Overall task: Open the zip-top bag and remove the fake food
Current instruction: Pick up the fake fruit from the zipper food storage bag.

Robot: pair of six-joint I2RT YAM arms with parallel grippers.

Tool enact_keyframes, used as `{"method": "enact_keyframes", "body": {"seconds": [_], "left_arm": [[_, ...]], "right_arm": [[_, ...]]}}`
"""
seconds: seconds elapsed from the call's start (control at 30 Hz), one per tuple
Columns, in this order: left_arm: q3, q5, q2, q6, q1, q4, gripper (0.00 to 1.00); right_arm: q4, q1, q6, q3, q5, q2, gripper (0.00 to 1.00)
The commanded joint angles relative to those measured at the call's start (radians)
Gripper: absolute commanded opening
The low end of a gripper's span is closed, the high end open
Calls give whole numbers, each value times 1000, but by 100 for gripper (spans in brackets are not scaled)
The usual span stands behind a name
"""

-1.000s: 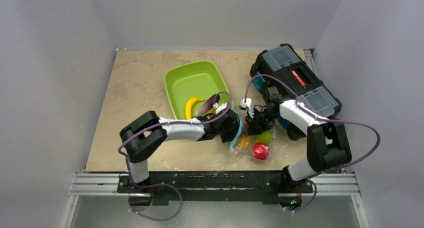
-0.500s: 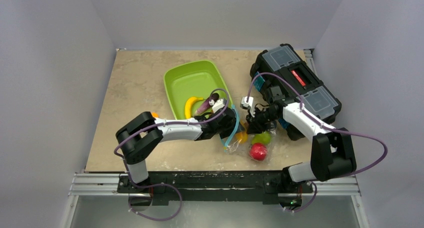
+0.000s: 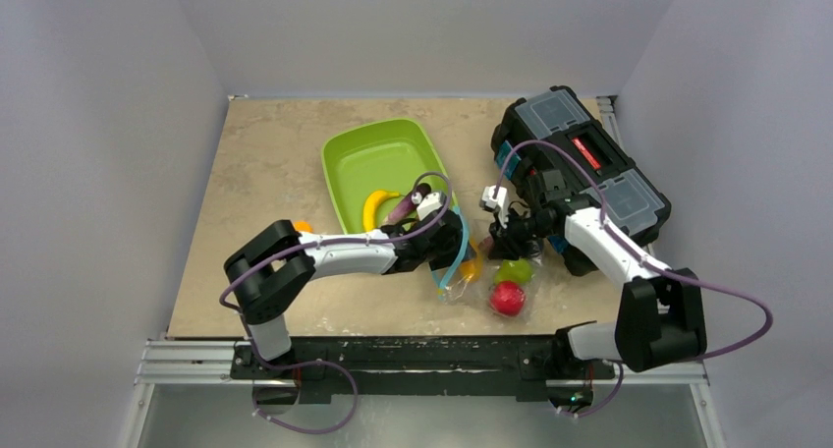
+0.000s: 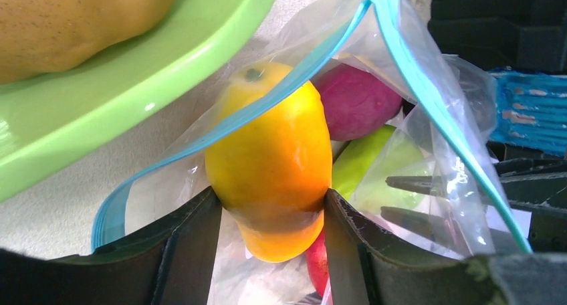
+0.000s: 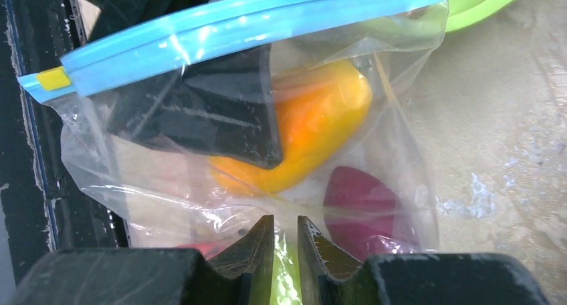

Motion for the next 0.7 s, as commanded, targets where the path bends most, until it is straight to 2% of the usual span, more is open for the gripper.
{"method": "enact_keyframes", "body": {"seconds": [0.0, 0.67], "left_arm": [[8, 1, -92, 75, 1, -29, 8], [-42, 125, -250, 234, 2, -87, 2]], "right_arm": [[-30, -24, -46, 0, -82, -56, 19], [-196, -65, -213, 44, -193, -133, 20]]}}
